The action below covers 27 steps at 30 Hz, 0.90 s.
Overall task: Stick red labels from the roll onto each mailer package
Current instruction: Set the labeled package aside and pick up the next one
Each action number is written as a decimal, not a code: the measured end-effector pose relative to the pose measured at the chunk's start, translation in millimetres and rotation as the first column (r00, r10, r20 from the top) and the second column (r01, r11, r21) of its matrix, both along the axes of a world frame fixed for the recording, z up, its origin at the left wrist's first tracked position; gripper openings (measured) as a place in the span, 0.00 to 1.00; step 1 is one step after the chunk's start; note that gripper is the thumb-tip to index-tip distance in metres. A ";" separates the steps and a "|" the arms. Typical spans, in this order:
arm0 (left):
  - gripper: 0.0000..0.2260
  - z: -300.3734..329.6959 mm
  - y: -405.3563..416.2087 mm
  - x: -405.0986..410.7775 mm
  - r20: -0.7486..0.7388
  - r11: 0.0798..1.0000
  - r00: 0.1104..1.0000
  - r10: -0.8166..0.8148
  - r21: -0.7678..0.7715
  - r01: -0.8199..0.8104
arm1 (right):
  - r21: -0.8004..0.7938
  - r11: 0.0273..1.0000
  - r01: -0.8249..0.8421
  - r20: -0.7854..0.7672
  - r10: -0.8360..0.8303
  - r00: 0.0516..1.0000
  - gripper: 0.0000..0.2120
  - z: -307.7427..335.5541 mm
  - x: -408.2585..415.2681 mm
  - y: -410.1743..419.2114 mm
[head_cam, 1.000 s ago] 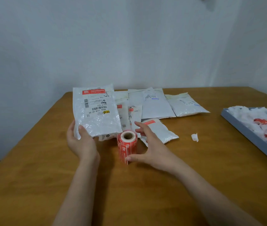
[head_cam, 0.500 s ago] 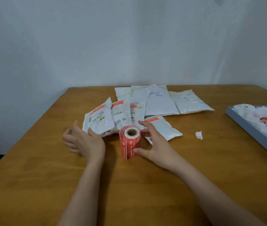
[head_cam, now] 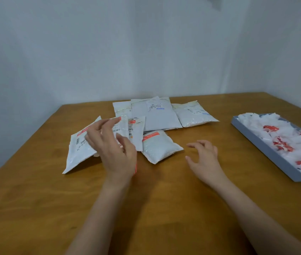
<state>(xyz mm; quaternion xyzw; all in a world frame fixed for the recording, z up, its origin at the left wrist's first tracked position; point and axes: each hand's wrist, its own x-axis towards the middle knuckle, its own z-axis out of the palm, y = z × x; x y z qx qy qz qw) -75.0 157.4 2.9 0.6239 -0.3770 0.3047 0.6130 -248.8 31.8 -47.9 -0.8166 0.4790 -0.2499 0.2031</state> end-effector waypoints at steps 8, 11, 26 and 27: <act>0.20 -34.3 -40.1 -64.8 -0.003 0.785 0.929 -0.370 0.535 0.314 | 0.218 0.976 -0.020 -0.110 0.044 0.993 0.23 -3.9 -37.3 -38.0; 0.20 -50.2 -58.0 -75.7 -0.165 0.544 0.908 -0.384 0.755 0.367 | 0.206 0.975 -0.086 -0.133 0.115 0.984 0.24 -5.5 -46.9 -46.1; 0.13 -67.3 -117.2 -108.9 -0.548 0.459 0.737 -0.395 0.578 0.675 | 0.067 0.996 -0.061 0.114 0.054 0.992 0.11 -16.7 -59.4 -65.1; 0.13 -67.6 -120.6 -110.9 -0.560 0.462 0.729 -0.394 0.565 0.684 | 0.055 0.998 -0.039 0.121 0.032 0.992 0.11 -16.7 -60.3 -66.6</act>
